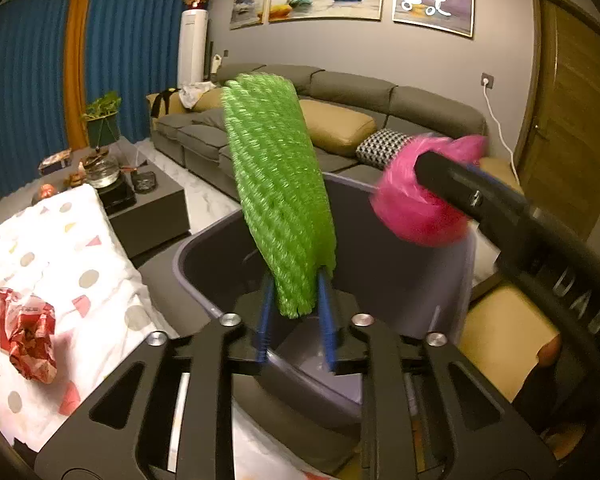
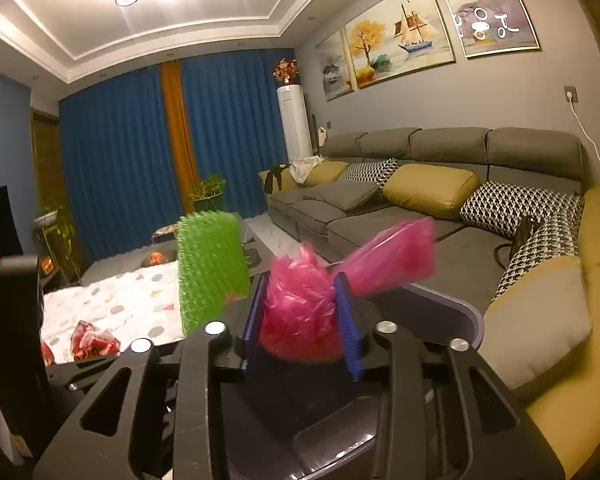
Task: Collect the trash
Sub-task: 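Open both grippers to drop the green net and pink bag into the bin, then move both open grippers back to the trash pile on the table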
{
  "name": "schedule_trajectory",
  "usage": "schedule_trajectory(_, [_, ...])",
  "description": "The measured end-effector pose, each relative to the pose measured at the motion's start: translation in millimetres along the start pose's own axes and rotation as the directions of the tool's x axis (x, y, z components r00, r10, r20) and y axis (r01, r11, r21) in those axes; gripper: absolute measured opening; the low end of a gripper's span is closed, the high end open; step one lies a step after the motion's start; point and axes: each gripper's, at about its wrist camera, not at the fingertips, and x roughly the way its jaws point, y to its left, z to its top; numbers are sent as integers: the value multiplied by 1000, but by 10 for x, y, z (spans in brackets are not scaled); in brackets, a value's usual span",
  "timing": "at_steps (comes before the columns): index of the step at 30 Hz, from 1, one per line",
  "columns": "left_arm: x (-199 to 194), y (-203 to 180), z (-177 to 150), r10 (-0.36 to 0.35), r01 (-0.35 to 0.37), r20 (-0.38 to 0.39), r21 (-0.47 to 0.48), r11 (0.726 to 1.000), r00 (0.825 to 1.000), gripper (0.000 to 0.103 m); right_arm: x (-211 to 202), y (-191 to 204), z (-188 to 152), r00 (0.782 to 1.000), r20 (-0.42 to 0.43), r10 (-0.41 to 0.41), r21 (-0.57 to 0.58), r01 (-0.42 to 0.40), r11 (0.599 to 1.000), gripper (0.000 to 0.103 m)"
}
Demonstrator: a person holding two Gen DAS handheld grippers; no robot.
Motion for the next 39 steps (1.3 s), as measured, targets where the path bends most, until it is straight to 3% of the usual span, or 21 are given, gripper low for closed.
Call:
schedule_trajectory(1, [5,-2,-13,1,-1,0,-5,1000,1000,40,4,-9,7,1000,0,4,4,-4,1000,40])
schedule_trajectory(4, [-5,52,-56,15,-15,5,-20,1000,1000,53,5,-45,18,1000,4,2,15,-2,1000,41])
schedule_trajectory(10, [-113,153,-131,47,-46,7,-71,996,999,71,-114,-49,1,1000,20,-15,26,15,1000,49])
schedule_trajectory(16, [-470,230,-201,157,-149,51,-144,978,986,86,-273,24,-20,999,33,-34,5,33,999,61])
schedule_trajectory(25, [-1181,391,-444,309,-286,69,-231,930,949,89,-577,311,-157,998,40,-50,-49,52,997,74])
schedule_trajectory(36, [-2343,662,-917,432,-379,124,-307,873,894,89,-900,981,-503,993,-22,114,-73,-115,991,74])
schedule_trajectory(39, [-2640,785,-1103,497,-442,128,-306,843,858,89,-953,1257,-636,981,-57,184,-90,-188,978,74])
